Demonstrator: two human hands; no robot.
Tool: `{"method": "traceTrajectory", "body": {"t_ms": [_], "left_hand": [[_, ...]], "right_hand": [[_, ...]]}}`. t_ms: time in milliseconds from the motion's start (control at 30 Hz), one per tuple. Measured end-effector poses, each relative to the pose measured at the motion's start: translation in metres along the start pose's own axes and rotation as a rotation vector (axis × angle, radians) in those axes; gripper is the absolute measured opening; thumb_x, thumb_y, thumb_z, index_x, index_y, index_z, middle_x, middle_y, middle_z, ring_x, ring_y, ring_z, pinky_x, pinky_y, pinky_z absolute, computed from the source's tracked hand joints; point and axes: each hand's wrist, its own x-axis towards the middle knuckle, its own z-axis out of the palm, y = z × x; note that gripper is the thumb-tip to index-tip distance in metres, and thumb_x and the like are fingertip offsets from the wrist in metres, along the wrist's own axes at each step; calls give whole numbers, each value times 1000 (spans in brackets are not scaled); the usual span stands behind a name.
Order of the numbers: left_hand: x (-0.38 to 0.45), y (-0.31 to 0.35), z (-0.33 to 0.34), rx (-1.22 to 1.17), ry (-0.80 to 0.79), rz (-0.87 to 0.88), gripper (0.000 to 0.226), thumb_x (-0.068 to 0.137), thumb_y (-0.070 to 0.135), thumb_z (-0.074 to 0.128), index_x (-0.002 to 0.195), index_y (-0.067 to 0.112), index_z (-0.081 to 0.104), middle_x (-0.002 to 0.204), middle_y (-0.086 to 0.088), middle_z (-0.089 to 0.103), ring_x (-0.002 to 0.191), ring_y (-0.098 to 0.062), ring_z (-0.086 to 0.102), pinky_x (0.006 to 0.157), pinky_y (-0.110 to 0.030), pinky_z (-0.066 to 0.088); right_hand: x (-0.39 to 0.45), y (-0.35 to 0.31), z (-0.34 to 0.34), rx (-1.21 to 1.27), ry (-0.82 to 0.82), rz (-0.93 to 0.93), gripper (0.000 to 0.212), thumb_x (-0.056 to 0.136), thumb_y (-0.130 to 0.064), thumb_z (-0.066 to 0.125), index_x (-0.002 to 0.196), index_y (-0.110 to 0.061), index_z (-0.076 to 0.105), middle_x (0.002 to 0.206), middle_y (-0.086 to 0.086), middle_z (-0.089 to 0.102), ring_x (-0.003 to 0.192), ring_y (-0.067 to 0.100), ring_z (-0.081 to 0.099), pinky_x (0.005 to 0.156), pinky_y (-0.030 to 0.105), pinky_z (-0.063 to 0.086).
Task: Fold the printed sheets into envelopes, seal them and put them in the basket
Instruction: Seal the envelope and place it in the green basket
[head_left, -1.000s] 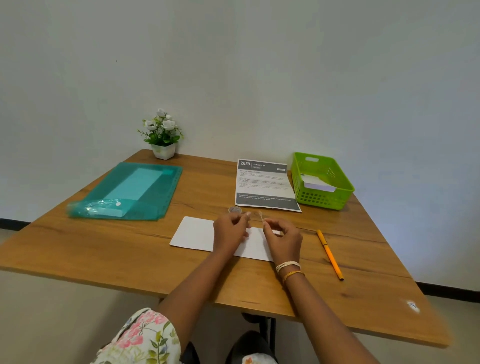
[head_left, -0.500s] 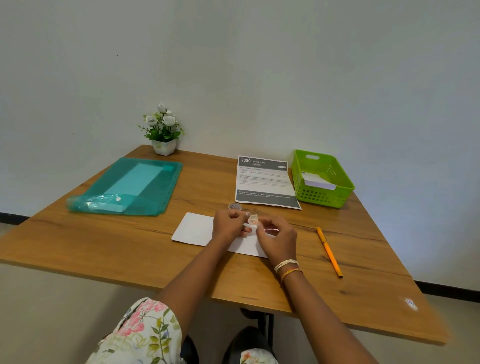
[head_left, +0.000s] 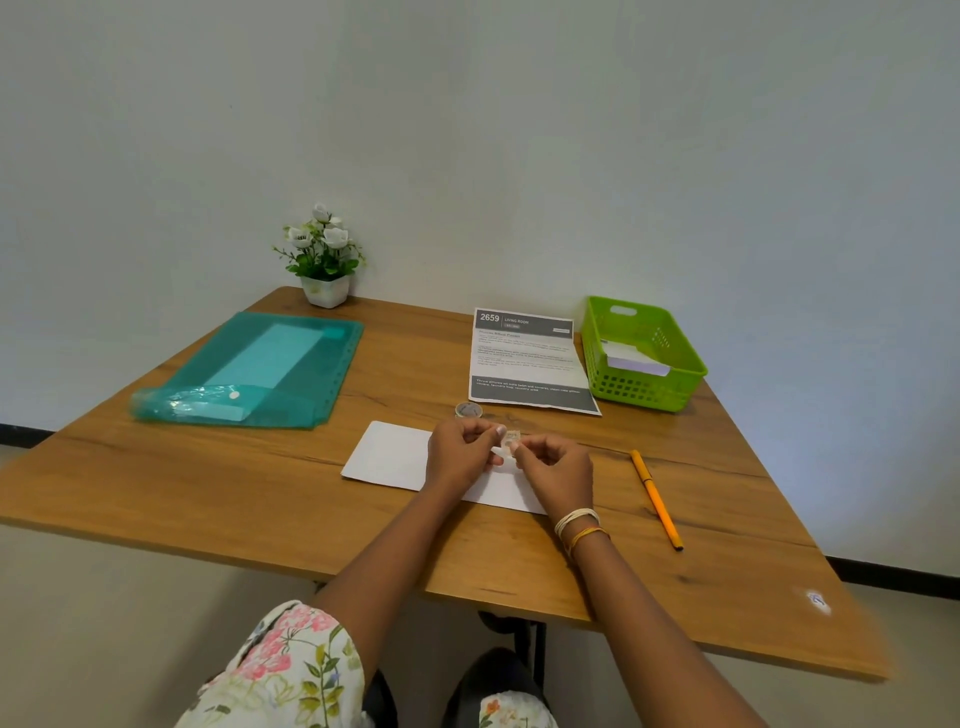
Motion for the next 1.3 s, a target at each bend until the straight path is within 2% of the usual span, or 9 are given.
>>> {"method": "traceTrajectory", "body": {"t_ms": [233,433,600,733,833,933,1000,1133,1300], "left_hand": [[-3,2,0,31,-17,16,7,88,16,68,89,12,74,80,-5,74,64,-14,71,66,-29,59],[-6,2,-1,101,-81,57,7,85,15,70,80,19,73,76,-1,74,69,-14,71,70,-30,59],[-2,3,-4,188,-153,44,7,83,18,71,83,14,77,71,4,72,70,-9,68,74,-29,57],[-3,1,-2,293,-102,83,13,87,19,69,95,13,77,83,5,72,79,-5,64,73,-18,49],[-8,0,5,456,-54,169,16,88,23,66,100,18,75,95,6,73,85,-6,63,76,-21,51],[-9,4,14,568,-53,255,18,90,26,64,104,21,74,102,7,72,83,-5,60,74,-22,51],[-8,8,18,602,-79,319,18,90,25,65,105,22,73,105,6,71,86,-6,60,75,-24,51],[-5,6,23,636,-181,324,24,87,29,67,110,21,72,116,3,68,105,-14,59,88,-32,52],[-6,-6,21,537,-198,271,27,85,25,72,110,16,72,112,1,68,103,-11,60,89,-28,51]], "right_hand": [[3,-5,-7,67,-53,77,8,79,-13,74,78,-21,73,77,2,74,75,19,70,72,33,57],[6,-12,-10,226,-99,114,13,88,0,61,95,-6,71,85,5,70,72,12,63,60,12,49],[13,-10,-16,213,-118,157,27,86,3,63,111,-8,62,84,12,66,64,11,66,65,22,56],[25,-11,-32,-33,-135,166,31,84,2,64,112,-11,62,80,8,70,71,13,67,65,23,56],[33,-16,-45,-225,-177,166,22,84,0,63,98,-16,68,83,5,70,65,8,62,47,11,44],[37,-17,-53,-362,-233,162,28,78,1,65,75,-26,66,74,0,67,69,16,62,63,30,57],[36,-19,-56,-420,-266,149,29,76,3,64,71,-26,66,73,-1,68,73,17,64,73,36,57],[39,-23,-58,-523,-319,87,22,77,4,66,86,-16,71,79,6,70,75,13,64,64,20,49],[47,-27,-55,-623,-361,5,19,77,-3,71,89,-17,72,76,1,67,72,11,61,57,13,42]]}}
